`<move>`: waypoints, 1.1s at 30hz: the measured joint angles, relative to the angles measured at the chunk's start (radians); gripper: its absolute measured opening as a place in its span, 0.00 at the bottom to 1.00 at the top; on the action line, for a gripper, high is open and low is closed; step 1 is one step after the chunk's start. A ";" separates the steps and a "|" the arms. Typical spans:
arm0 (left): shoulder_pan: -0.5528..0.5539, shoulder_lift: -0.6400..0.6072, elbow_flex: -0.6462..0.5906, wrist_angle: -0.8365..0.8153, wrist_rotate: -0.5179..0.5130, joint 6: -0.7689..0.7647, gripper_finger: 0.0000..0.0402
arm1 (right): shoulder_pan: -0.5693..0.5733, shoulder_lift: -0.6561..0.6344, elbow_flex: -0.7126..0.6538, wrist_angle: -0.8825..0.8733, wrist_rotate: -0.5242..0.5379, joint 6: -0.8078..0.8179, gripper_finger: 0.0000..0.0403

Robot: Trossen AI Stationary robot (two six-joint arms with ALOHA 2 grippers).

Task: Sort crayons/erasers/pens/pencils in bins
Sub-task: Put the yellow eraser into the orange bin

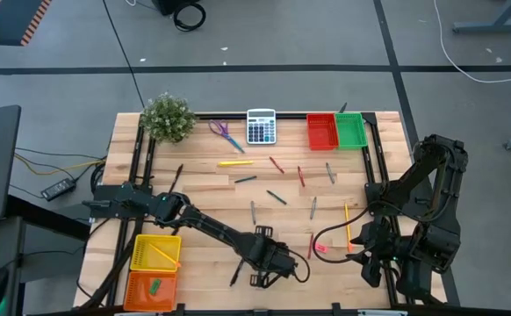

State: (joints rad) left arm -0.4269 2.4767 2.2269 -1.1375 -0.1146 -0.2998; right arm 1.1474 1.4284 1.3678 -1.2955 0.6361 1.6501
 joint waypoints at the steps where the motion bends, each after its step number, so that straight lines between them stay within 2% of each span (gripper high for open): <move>1: 0.004 0.000 0.000 -0.021 0.000 0.005 0.21 | 0.000 0.000 0.000 -0.002 0.000 0.000 0.54; 11: 0.033 -0.016 0.018 -0.231 0.007 0.037 0.20 | 0.000 -0.001 0.000 -0.022 0.003 -0.001 0.54; 15: 0.030 -0.043 0.019 -0.254 0.014 0.031 0.18 | 0.000 -0.001 0.000 -0.042 0.003 -0.001 0.54; 33: -0.086 -0.137 0.020 -0.406 0.007 -0.071 0.06 | 0.000 -0.001 0.000 -0.052 0.048 -0.003 0.54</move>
State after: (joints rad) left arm -0.5129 2.3400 2.2467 -1.5440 -0.1079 -0.3708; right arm 1.1477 1.4273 1.3674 -1.3472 0.6846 1.6474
